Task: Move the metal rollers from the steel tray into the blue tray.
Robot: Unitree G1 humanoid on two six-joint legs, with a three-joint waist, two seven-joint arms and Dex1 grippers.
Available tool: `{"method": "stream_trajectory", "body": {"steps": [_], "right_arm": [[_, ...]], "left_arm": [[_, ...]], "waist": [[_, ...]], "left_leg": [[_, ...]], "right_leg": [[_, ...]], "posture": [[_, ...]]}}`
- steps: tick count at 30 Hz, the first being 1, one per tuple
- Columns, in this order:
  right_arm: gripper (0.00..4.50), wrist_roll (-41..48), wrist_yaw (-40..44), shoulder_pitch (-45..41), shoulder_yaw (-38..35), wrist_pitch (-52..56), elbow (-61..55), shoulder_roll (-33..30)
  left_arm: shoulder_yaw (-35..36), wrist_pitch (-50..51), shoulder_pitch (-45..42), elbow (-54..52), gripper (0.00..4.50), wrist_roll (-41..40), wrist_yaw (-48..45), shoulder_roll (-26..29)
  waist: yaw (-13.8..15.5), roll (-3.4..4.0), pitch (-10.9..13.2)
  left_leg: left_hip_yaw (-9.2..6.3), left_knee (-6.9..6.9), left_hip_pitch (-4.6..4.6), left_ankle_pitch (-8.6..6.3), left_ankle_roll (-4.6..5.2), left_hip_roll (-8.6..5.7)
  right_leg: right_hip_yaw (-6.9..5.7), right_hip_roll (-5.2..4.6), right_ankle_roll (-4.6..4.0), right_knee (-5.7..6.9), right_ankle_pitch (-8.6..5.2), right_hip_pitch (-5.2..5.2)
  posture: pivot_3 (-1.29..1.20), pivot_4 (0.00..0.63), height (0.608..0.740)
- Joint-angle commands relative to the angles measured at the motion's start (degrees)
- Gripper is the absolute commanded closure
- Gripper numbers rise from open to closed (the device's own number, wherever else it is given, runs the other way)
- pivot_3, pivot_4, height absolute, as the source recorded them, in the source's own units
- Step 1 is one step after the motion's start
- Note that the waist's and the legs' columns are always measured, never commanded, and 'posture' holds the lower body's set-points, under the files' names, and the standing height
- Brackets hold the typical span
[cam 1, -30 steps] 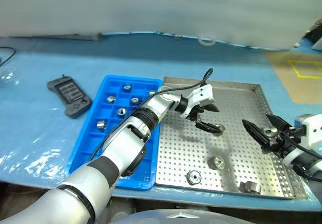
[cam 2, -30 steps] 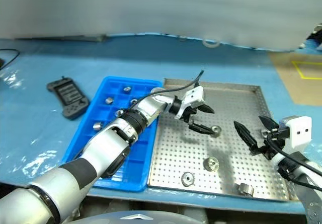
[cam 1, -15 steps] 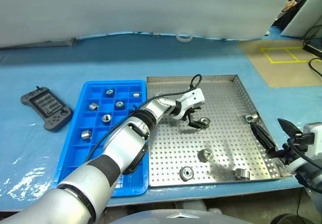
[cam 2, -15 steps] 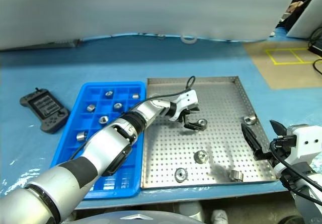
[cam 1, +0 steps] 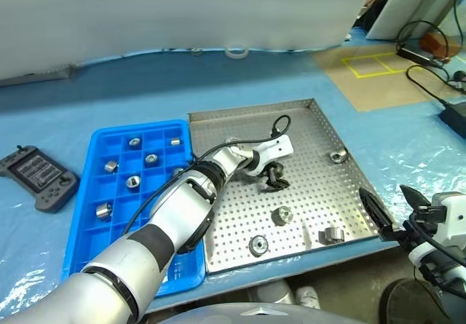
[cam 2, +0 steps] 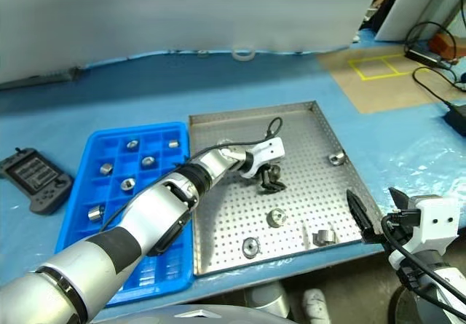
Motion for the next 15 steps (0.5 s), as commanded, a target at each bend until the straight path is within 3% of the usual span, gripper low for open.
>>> {"method": "stream_trajectory", "body": {"steps": [1,2,4,5,8,15], "right_arm": [[0.00,-0.64,-0.44,0.44,0.59,-1.73,-1.95,0.47],[0.00,-0.76,-0.53,0.29,0.98,-1.80,-1.81,0.55],[0.00,-0.75,-0.75,-0.24,1.62,-1.90,-1.43,0.57],[0.00,-0.85,-0.80,-0.57,1.91,-1.90,-1.12,0.46],[0.00,-1.03,-0.71,-1.77,2.57,-1.66,-0.36,-0.23],[0.00,-0.55,0.52,-4.94,3.13,-0.95,1.77,-2.78]], "left_arm": [[-1.06,-0.74,2.40,-0.19,1.26,1.64,0.89,-16.65],[-1.31,-0.76,2.59,-0.05,1.53,2.14,1.70,-16.39],[-1.06,-0.42,2.79,0.05,1.53,2.10,0.58,-15.90],[-0.48,-0.36,2.94,-0.13,2.03,1.30,-2.84,-15.54],[-1.37,-0.66,2.84,-0.36,2.67,2.61,-3.09,-14.63],[5.60,1.71,-1.45,-1.39,2.67,-2.69,-3.71,-11.72]], "waist": [[-0.44,0.08,-0.05],[-0.82,0.08,-0.05],[-1.51,0.10,-0.06],[-1.84,0.13,-0.08],[-2.41,0.16,-0.10],[-2.90,0.28,-0.06]], "left_leg": [[0.00,0.00,0.02,-0.02,0.03,0.00],[-0.01,0.00,-0.01,-0.02,0.03,-0.01],[-0.02,0.00,-0.02,-0.02,0.03,0.00],[-0.02,0.00,-0.03,-0.02,0.03,-0.01],[-0.01,0.00,-0.01,-0.02,0.03,-0.01],[-0.02,0.00,-0.03,-0.02,0.03,-0.04]], "right_leg": [[0.00,0.00,0.01,-0.03,0.00,0.04],[0.00,0.00,0.01,-0.06,-0.01,0.02],[-0.01,-0.01,0.02,-0.06,-0.01,0.03],[-0.01,-0.01,0.02,-0.06,-0.01,0.03],[-0.01,-0.02,0.09,-0.07,-0.04,0.04],[-0.05,-0.08,0.10,-0.07,-0.03,0.04]], "posture": [[-0.78,0.150,0.740],[-0.78,0.150,0.740],[-0.78,0.150,0.740],[-0.78,0.150,0.740],[-0.75,0.150,0.740],[-0.69,0.150,0.740]]}}
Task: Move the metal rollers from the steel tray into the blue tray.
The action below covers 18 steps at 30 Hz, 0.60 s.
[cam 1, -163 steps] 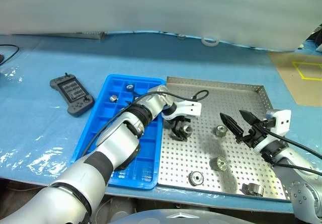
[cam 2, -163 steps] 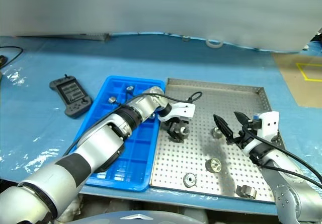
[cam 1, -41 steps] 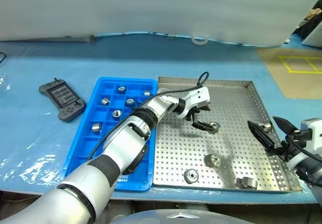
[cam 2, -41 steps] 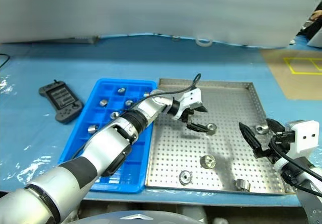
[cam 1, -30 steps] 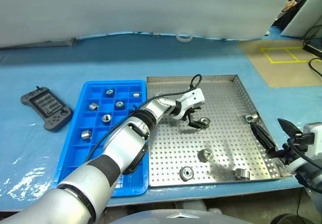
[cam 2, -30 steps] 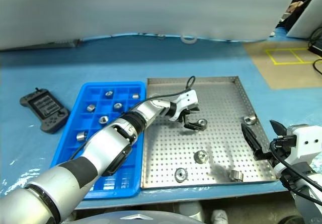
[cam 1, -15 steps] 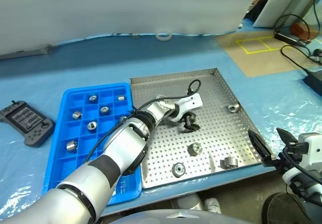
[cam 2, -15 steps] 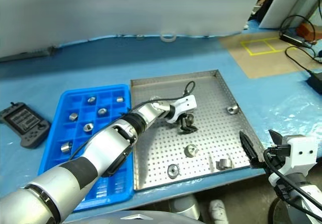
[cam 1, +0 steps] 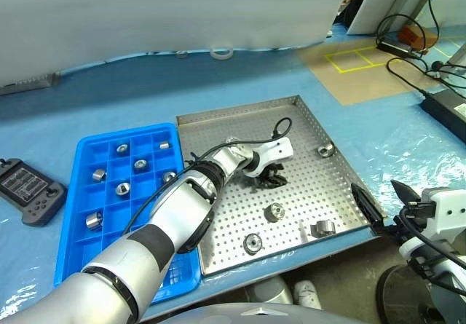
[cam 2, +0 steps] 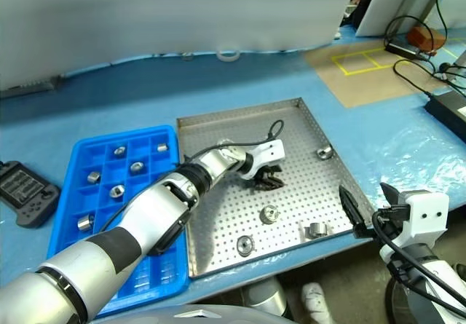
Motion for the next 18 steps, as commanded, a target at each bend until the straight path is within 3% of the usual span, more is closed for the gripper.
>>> {"method": "stream_trajectory", "body": {"steps": [1,9,14,18], "right_arm": [[0.00,0.34,0.77,-1.23,-0.07,-0.31,0.55,-1.47],[0.00,0.31,2.62,-7.76,2.04,0.09,5.38,-4.89],[0.00,3.19,4.96,-14.91,3.13,1.58,7.87,-8.27],[0.00,4.78,8.04,-23.03,6.29,3.79,10.55,-12.42]], "left_arm": [[3.53,0.04,-1.92,-1.43,2.67,-2.78,-0.41,-11.26],[11.77,-0.80,-8.34,-6.57,2.67,-10.44,-5.17,-6.80],[14.19,-1.11,-7.61,-14.16,2.67,-12.68,-11.79,3.73],[14.49,2.80,-2.04,-24.69,2.67,-13.50,-17.61,14.18]], "waist": [[0.06,0.05,0.02],[0.67,0.11,0.15],[2.14,0.16,0.14],[2.13,0.10,0.20]], "left_leg": [[0.00,-0.01,-0.01,0.00,0.00,0.00],[0.00,0.00,-0.13,0.04,0.14,-0.19],[0.01,0.03,-0.21,0.01,0.40,-0.35],[0.00,0.09,-0.10,0.05,0.46,-0.35]], "right_leg": [[0.00,-0.01,0.01,0.00,0.01,-0.01],[-0.37,-0.41,-0.28,0.05,0.28,-0.06],[-0.70,-0.81,-0.36,0.12,0.33,0.00],[-0.89,-0.91,-0.10,0.29,0.53,0.04]], "posture": [[-0.68,0.150,0.740],[-0.58,0.150,0.740],[-0.49,0.150,0.740],[-0.41,0.150,0.740]]}}
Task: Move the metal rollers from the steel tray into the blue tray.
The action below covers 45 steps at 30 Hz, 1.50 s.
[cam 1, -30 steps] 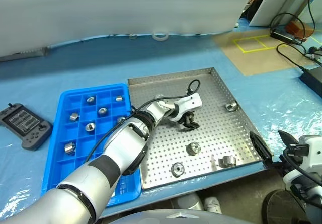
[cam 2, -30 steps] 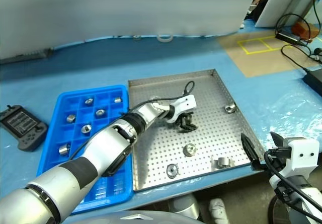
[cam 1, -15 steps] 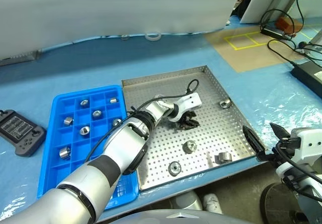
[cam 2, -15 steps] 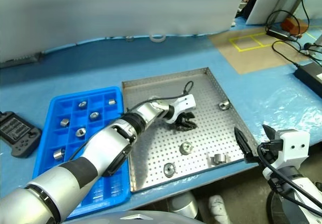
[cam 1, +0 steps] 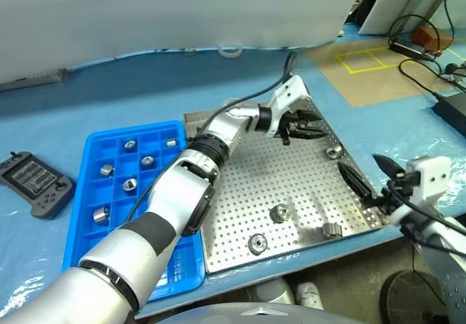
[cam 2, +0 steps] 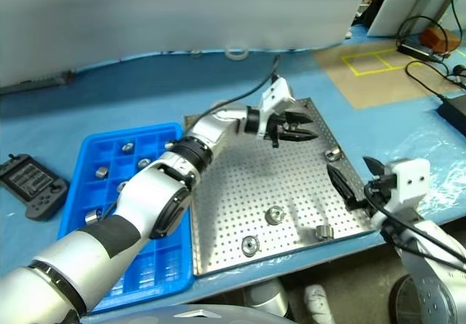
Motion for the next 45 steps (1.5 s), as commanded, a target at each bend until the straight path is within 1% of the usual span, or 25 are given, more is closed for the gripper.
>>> {"method": "stream_trajectory", "body": {"steps": [1,4,7,10,13,15,17,18,20,21,23,28,31,33,36,40,42,45], "right_arm": [[0.00,2.10,2.99,-6.48,2.21,1.41,2.24,-3.29],[0.00,2.05,6.06,-12.15,5.59,1.91,5.70,-5.16],[0.00,2.12,10.42,-18.66,10.73,2.64,9.24,-6.14],[0.00,1.07,13.45,-23.15,14.46,2.50,12.64,-6.15],[0.00,-0.62,17.15,-27.47,19.01,1.54,17.05,-5.52],[0.00,-1.13,19.20,-29.40,21.23,1.25,18.77,-4.92],[0.00,-1.75,20.81,-30.53,22.90,0.83,20.11,-4.44],[0.00,-2.07,21.53,-30.88,23.64,0.62,20.72,-4.15],[0.00,-2.63,22.77,-31.35,25.01,0.40,21.33,-3.64],[0.00,-2.60,23.33,-31.53,25.42,0.41,21.44,-3.36],[0.00,-2.51,24.09,-32.01,25.82,0.45,21.49,-2.91],[0.00,-1.92,25.75,-32.49,26.57,1.48,20.87,-2.62],[0.00,-0.78,27.12,-31.64,26.60,3.14,19.55,-3.23],[0.00,-0.52,28.25,-30.49,26.90,3.82,18.58,-3.78],[0.00,-1.85,28.06,-30.16,27.39,3.24,18.83,-3.39],[0.00,-2.22,27.17,-30.50,26.89,2.87,19.35,-2.61],[0.00,-3.02,26.90,-30.15,26.79,2.56,19.82,-2.85],[0.00,-3.74,26.98,-29.71,26.40,2.22,20.22,-3.42]], "left_arm": [[1.05,3.21,4.87,-10.58,2.67,-1.24,-3.81,8.87],[1.11,7.84,10.34,-20.46,2.67,-2.09,-4.26,15.49],[3.57,18.10,18.86,-38.25,2.67,-7.21,-5.13,22.84],[5.25,27.58,25.87,-52.76,2.67,-12.04,-3.84,27.81],[6.92,33.14,35.68,-64.73,2.67,-14.51,-2.83,34.18],[8.82,36.24,40.65,-69.87,2.67,-16.32,-0.47,36.59],[10.58,39.02,44.63,-74.19,2.67,-18.08,2.27,37.89],[11.08,39.98,46.62,-76.23,2.67,-18.31,4.18,38.06],[11.27,40.48,51.01,-80.22,2.67,-18.54,6.32,38.74],[11.62,40.83,52.76,-81.56,2.67,-19.07,7.16,38.91],[12.35,41.48,55.10,-82.83,2.67,-19.76,9.23,38.72],[12.10,41.31,60.34,-85.15,2.67,-21.88,11.27,39.06],[10.87,37.78,63.84,-84.79,2.67,-20.07,10.54,40.89],[11.04,37.18,65.04,-83.76,2.67,-20.47,11.61,40.31],[9.47,34.86,64.82,-81.90,2.67,-19.49,13.96,38.16],[6.02,35.68,61.51,-78.69,2.67,-17.59,18.87,34.35],[3.80,35.79,60.91,-78.12,2.67,-17.27,19.07,33.57],[2.90,36.32,61.23,-78.49,2.67,-18.04,18.67,33.88]], "waist": [[0.42,-0.11,0.05],[3.07,-0.27,0.16],[6.88,-0.39,0.25],[12.63,-0.68,0.39],[18.49,-0.63,0.43],[21.99,-0.60,0.45],[25.57,-0.58,0.48],[26.94,-0.58,0.48],[29.20,-0.62,0.47],[29.74,-0.63,0.47],[30.12,-0.64,0.47],[29.78,-0.75,0.45],[29.48,-0.81,0.46],[29.59,-0.83,0.47],[29.60,-0.87,0.48],[29.60,-0.98,0.46],[29.48,-1.02,0.45],[29.31,-1.05,0.43]], "left_leg": [[-0.02,0.00,0.09,0.02,0.02,0.03],[-0.11,0.02,0.21,0.07,-0.05,0.03],[-0.21,0.02,0.13,0.20,-0.23,0.09],[-0.20,0.08,0.06,0.29,-0.27,0.10],[-0.11,0.07,0.25,0.44,-0.40,0.07],[-0.01,0.07,0.45,0.49,-0.49,0.06],[-0.01,0.06,0.54,0.55,-0.57,0.05],[-0.04,0.07,0.56,0.67,-0.67,0.05],[-0.12,0.07,0.59,0.76,-0.72,0.01],[-0.15,0.07,0.61,0.78,-0.71,-0.03],[-0.15,0.07,0.66,0.79,-0.71,-0.07],[-0.15,-0.04,0.79,0.91,-0.92,0.03],[-0.15,-0.23,0.96,1.00,-1.07,0.13],[-0.15,-0.34,1.05,1.07,-1.19,0.23],[-0.16,-0.42,1.22,1.12,-1.28,0.33],[-0.16,-0.42,1.25,1.21,-1.42,0.38],[-0.16,-0.41,1.27,1.27,-1.52,0.47],[-0.16,-0.46,1.26,1.32,-1.61,0.66]], "right_leg": [[-0.13,-0.03,0.01,0.15,0.01,0.04],[-0.39,-0.19,0.03,0.72,-0.01,-0.02],[-0.46,-0.17,-0.01,0.97,0.01,-0.28],[-0.35,-0.16,-0.21,1.39,0.11,-0.59],[-0.15,-0.12,-0.45,1.60,0.02,-0.58],[-0.04,-0.11,-0.65,1.81,-0.11,-0.51],[-0.03,-0.04,-0.81,1.89,-0.18,-0.44],[0.01,0.06,-0.91,1.92,-0.19,-0.40],[0.23,0.18,-1.39,2.04,-0.33,-0.38],[0.35,0.19,-1.53,2.08,-0.41,-0.35],[0.43,0.19,-1.54,2.10,-0.41,-0.31],[0.49,0.26,-1.53,2.21,-0.42,-0.33],[0.49,0.32,-1.50,2.17,-0.44,-0.31],[0.48,0.39,-1.48,2.15,-0.45,-0.28],[0.49,0.49,-1.45,2.14,-0.47,-0.17],[0.50,0.52,-1.45,2.16,-0.47,-0.16],[0.52,0.63,-1.45,2.16,-0.47,-0.16],[0.53,0.81,-1.45,2.15,-0.46,-0.20]], "posture": [[-0.37,0.150,0.740],[-0.30,0.150,0.740],[-0.19,0.150,0.740],[-0.12,0.150,0.740],[-0.04,0.150,0.740],[0.00,0.150,0.740],[0.03,0.150,0.740],[0.06,0.150,0.740],[0.08,0.150,0.740],[0.08,0.150,0.740],[0.08,0.150,0.740],[0.10,0.150,0.740],[0.09,0.150,0.740],[0.09,0.150,0.740],[0.08,0.150,0.740],[0.08,0.150,0.740],[0.07,0.150,0.740],[0.06,0.150,0.740]]}}
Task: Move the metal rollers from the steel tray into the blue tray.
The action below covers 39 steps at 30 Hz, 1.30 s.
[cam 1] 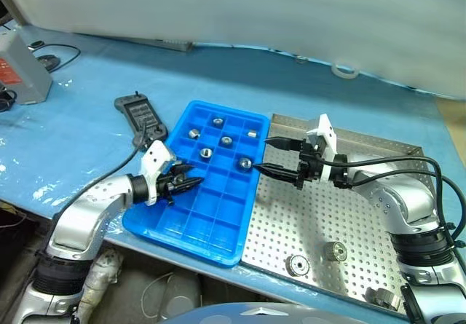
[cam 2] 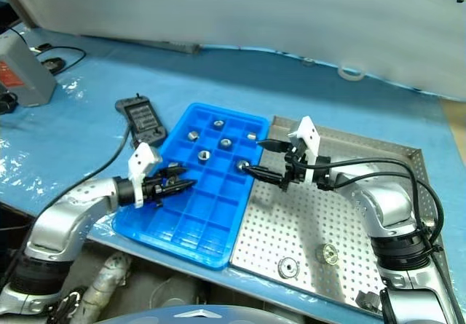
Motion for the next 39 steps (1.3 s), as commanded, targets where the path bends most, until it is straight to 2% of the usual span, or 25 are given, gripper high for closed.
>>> {"method": "stream_trajectory", "body": {"steps": [1,10,12,17,23,25,31,32,34,36,39], "right_arm": [[0.00,-0.36,0.14,0.19,-1.49,-1.14,-0.59,-0.74],[0.00,-1.27,-0.13,0.35,-1.36,-1.52,-0.54,-0.26],[0.00,-1.17,-0.19,-0.07,-1.62,-1.58,-0.13,0.05],[0.00,-1.79,-0.04,-0.61,-1.73,-2.28,0.89,-0.12],[0.00,-1.86,-0.59,-0.20,-2.06,-2.47,0.83,-0.02],[0.00,-1.75,-0.75,0.03,-2.24,-2.47,0.69,-0.05],[0.00,-1.18,-1.88,0.34,-4.12,-2.17,-0.08,-0.72],[0.00,-1.02,-2.53,0.28,-5.02,-2.05,-0.27,-0.81],[0.00,-1.02,-3.59,0.34,-6.33,-1.88,-0.71,-1.00],[0.00,-0.60,-5.13,1.62,-8.65,-1.48,-2.43,-1.46],[0.00,0.06,-7.90,5.26,-13.17,-0.53,-5.74,-2.31]], "left_arm": [[-0.36,0.04,0.02,-1.44,2.67,-0.99,-0.45,0.70],[-2.66,2.81,0.12,-2.43,2.67,-2.73,-1.61,1.82],[-3.25,2.07,-0.40,-1.95,1.93,-2.66,-1.90,1.47],[-4.84,3.83,-1.69,-2.36,0.41,-1.15,-0.42,2.36],[-3.98,4.72,-3.38,-1.70,0.41,-1.73,0.93,1.94],[-4.89,2.21,-4.22,1.02,0.41,-0.58,0.25,1.55],[-4.78,2.22,-15.00,7.35,0.41,-2.76,-0.82,-3.52],[-5.43,2.42,-17.87,9.31,0.41,-3.12,-1.58,-5.01],[-4.29,3.23,-21.78,11.55,0.41,-4.93,-5.51,-3.86],[-6.55,0.56,-24.65,15.22,0.41,-4.22,-10.35,-4.04],[-10.17,-2.91,-29.28,21.43,0.41,-2.62,-14.35,-7.32]], "waist": [[-0.03,0.00,0.00],[0.03,0.00,0.00],[0.04,-0.01,0.00],[0.04,-0.01,0.00],[0.01,-0.01,-0.01],[0.02,-0.01,-0.01],[0.17,-0.04,-0.02],[0.11,-0.04,-0.02],[-0.07,-0.09,-0.04],[-0.47,-0.11,-0.05],[-0.76,-0.08,-0.05]], "left_leg": [[0.01,-0.05,-0.01,0.02,-0.04,0.06],[0.02,-0.35,0.10,0.21,-0.37,0.41],[0.02,-0.35,0.11,0.21,-0.37,0.41],[0.02,-0.34,0.13,0.22,-0.38,0.41],[0.02,-0.34,0.14,0.23,-0.39,0.42],[0.03,-0.34,0.14,0.23,-0.39,0.42],[0.02,-0.15,0.11,0.22,-0.37,0.40],[0.02,-0.11,0.10,0.22,-0.36,0.40],[0.07,-0.06,0.12,0.21,-0.36,0.37],[0.19,-0.08,0.14,0.21,-0.36,0.39],[0.29,-0.18,0.24,0.22,-0.36,0.39]], "right_leg": [[0.00,0.06,0.00,-0.01,0.00,-0.02],[-0.01,0.43,0.00,-0.12,0.00,-0.07],[0.00,0.43,-0.01,-0.12,0.00,-0.06],[0.01,0.43,-0.01,-0.10,0.00,-0.04],[0.00,0.44,-0.01,-0.09,0.00,-0.04],[0.00,0.44,-0.01,-0.10,0.01,-0.04],[0.02,0.43,-0.02,0.03,0.01,-0.01],[0.04,0.43,-0.03,0.06,0.01,-0.02],[0.12,0.40,-0.03,0.28,0.02,-0.05],[0.25,0.43,-0.03,0.39,0.02,-0.18],[0.37,0.44,-0.03,0.43,0.01,-0.19]], "posture": [[0.06,0.150,0.740],[0.06,0.150,0.740],[0.06,0.150,0.740],[0.05,0.150,0.740],[0.04,0.150,0.740],[0.04,0.150,0.740],[0.02,0.150,0.740],[-0.02,0.150,0.740],[-0.06,0.150,0.740],[-0.11,0.150,0.740],[-0.19,0.150,0.740]]}}
